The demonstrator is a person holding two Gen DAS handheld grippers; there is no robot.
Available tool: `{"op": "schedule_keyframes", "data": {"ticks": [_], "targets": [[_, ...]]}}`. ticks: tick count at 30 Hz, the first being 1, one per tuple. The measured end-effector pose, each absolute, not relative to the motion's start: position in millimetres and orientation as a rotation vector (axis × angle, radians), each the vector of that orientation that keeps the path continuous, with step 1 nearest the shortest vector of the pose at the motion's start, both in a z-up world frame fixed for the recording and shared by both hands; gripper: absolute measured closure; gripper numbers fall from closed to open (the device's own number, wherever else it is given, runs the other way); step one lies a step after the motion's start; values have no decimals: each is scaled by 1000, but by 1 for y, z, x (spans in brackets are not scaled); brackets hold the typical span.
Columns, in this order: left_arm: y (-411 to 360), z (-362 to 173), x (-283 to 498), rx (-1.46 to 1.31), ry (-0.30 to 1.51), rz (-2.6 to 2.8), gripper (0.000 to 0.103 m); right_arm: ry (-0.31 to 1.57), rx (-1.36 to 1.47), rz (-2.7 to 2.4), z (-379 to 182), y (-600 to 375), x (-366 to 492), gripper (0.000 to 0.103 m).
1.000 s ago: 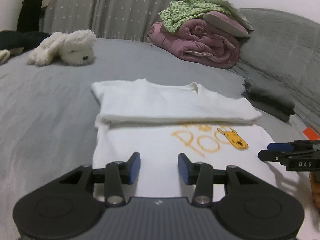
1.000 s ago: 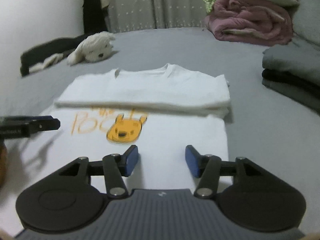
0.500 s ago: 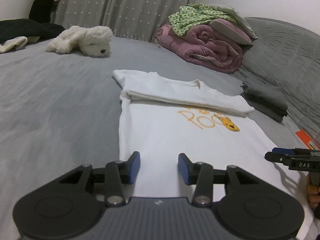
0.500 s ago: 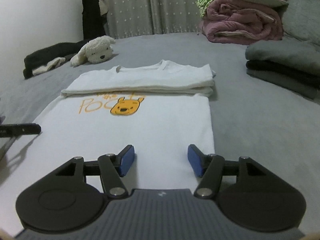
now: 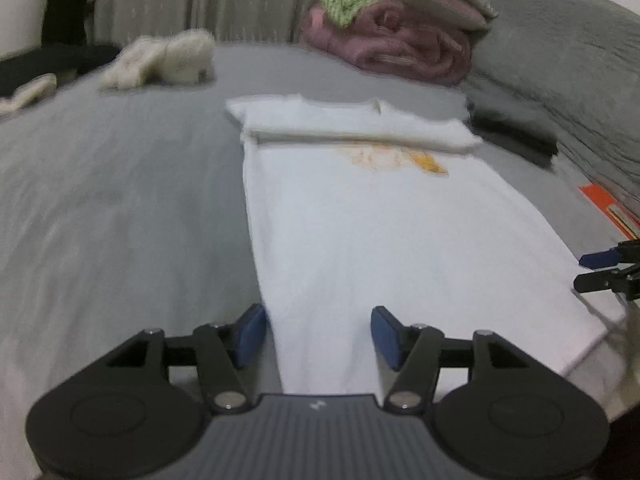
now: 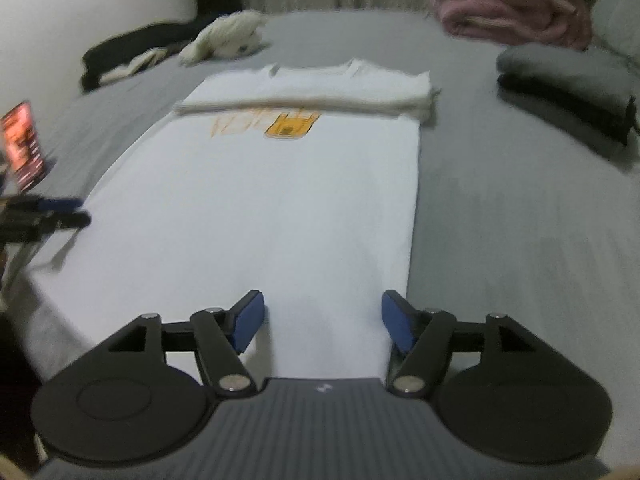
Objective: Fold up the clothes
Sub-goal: 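Open both grippers and hover them over the folded shirt, then grasp the shirt hem with both grippers and lift it toward the collar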
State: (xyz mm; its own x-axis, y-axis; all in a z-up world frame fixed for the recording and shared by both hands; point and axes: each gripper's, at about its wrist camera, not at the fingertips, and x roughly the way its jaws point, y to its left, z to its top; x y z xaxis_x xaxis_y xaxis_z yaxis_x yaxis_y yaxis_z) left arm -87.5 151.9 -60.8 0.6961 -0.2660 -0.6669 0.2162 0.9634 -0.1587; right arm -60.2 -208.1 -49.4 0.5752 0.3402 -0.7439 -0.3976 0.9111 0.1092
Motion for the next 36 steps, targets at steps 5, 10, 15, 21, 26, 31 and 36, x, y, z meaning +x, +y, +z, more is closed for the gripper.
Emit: {"op": "schedule_keyframes", "data": {"ticks": [5,10,15,21,26,31,36], "targets": [[159,-57,-106,-68,817,-288,43,958,-65,394,-52,-225,-77,26],[163,-55,-121,-96,865,-310,46,963,34,398,-53,-245,-91,26],[176,-62,-127,-261,895,-348,68,961,231,426,-53,-264,-94,27],[213,-86,-122,-625,939,-373,86,994,476,484,-60,-283,-86,39],[215,-96,-121,-709,945,-412,87,1006,551,500,-64,-286,-82,52],[221,-103,-116,-795,961,-414,94,1024,595,507,-70,-290,-82,82],[222,-102,-121,-836,933,-417,96,1007,633,521,-69,-297,-87,91]]}}
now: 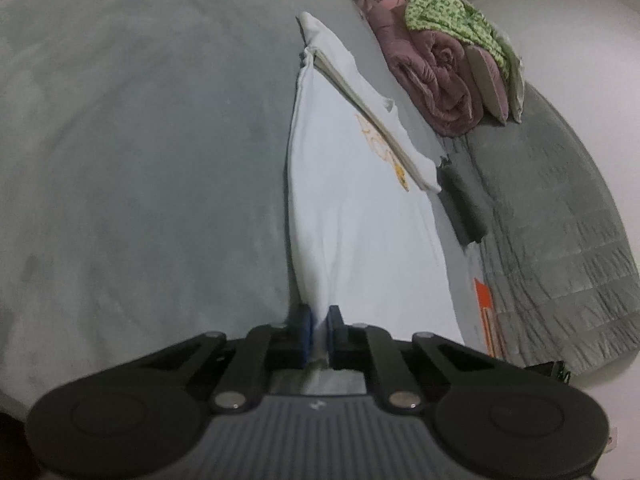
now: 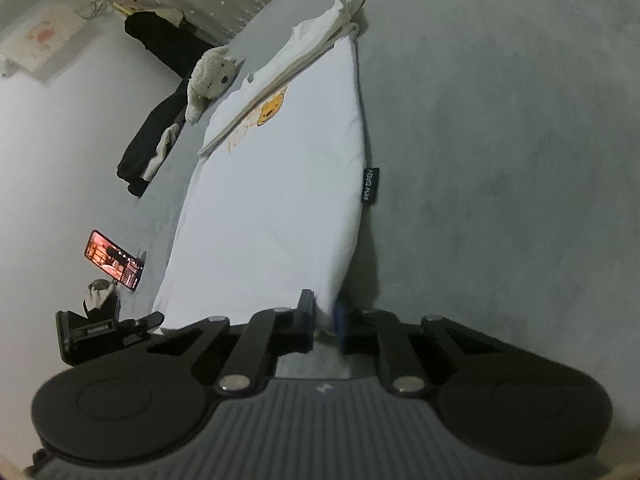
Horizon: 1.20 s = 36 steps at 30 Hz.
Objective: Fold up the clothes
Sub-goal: 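Grasp the shirt hem with both grippers and lift it toward the collar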
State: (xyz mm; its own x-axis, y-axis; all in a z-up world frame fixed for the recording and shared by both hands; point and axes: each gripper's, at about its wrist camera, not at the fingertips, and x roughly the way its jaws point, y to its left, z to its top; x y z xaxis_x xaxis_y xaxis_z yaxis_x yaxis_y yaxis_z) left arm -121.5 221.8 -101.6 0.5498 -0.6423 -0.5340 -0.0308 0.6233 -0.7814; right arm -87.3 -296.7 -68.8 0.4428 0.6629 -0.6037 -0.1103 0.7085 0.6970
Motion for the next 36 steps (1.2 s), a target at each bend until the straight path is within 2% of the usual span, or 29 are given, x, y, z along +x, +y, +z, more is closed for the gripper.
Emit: {"op": "schedule_keyframes", "data": {"ticks": [11,21,36], "targets": [[229,-79,-117,-975,793,-420,97,899,730,539,-39,-304,-78,92],[225,-54,-60,-1042,705,-367,97,794,739,501,-10,-293,-30,92],[219,-102,21,-1064,784,-217,96,869,849,353,-71,-299,56,92]]}}
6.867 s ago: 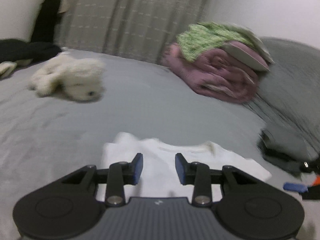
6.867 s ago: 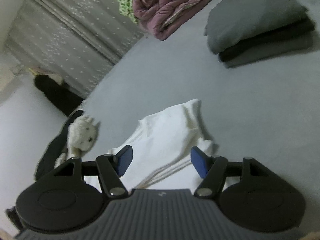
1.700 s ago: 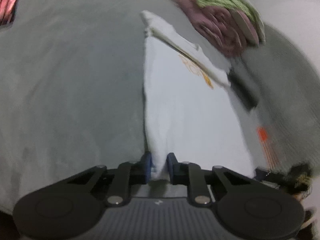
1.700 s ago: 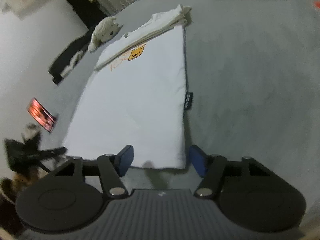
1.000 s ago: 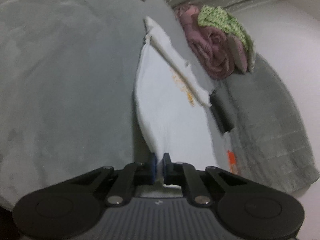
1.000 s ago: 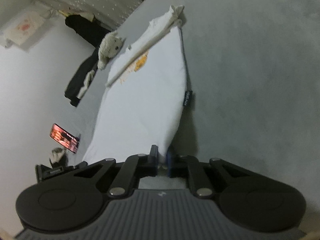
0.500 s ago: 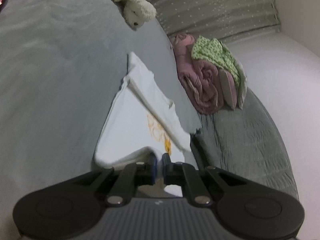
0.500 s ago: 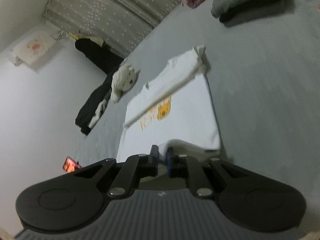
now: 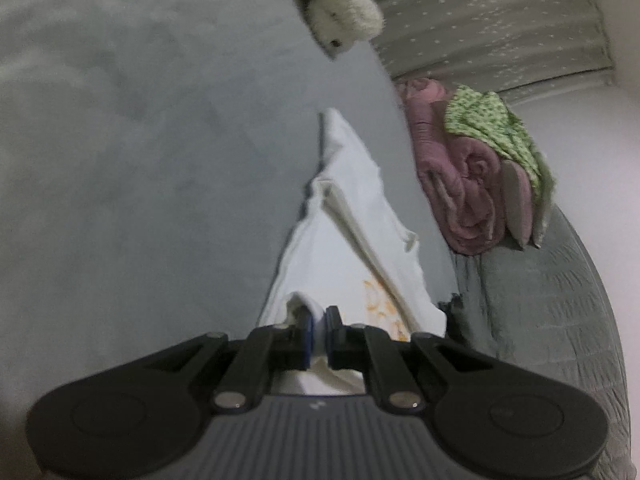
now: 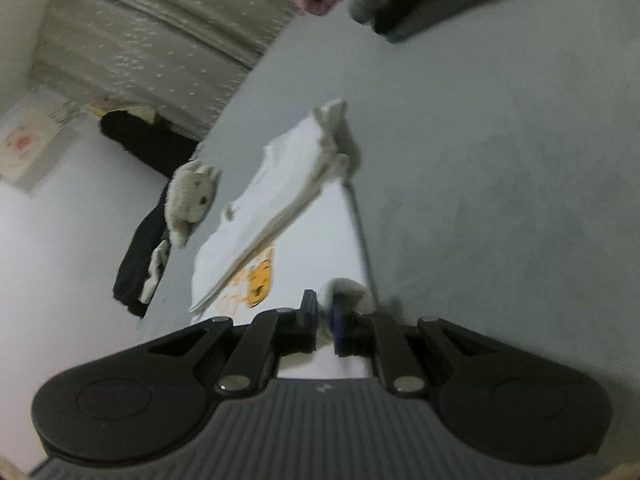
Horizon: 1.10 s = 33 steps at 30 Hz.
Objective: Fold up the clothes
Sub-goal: 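Grasp the shirt hem with both grippers and lift it toward the collar, then lay the hem over the shirt body and open both grippers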
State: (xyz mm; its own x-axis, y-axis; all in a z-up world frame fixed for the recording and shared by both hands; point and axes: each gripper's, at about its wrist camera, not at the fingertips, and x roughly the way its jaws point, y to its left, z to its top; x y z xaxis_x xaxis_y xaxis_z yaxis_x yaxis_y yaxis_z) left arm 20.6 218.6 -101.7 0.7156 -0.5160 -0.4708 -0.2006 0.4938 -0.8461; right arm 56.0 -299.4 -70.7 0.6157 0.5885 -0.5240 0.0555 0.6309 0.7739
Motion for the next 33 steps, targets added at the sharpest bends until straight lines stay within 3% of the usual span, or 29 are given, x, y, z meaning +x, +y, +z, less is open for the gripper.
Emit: {"op": "schedule_keyframes", "data": {"ticks": [7,13,15,16,24,33], "targets": [[225,-99,32,-1097,774,-223,96,884,957,353,-83,-310,68,92],[231,-85,36,-1065,701,-193,88,798,997,371,-69,-322,64,84],[234,-80,36,-1043,684,-180,84,760,983,348,-66,-326,61,63],[234,-78,37,-1030,680,-173,82,740,981,338,-65,-328,60,62],[227,-63,37,-821,658,-150,74,721,828,331,-59,-316,54,62],[174,-49,37,-357,629,-193,73,719,459,314,-53,-272,51,62]]}}
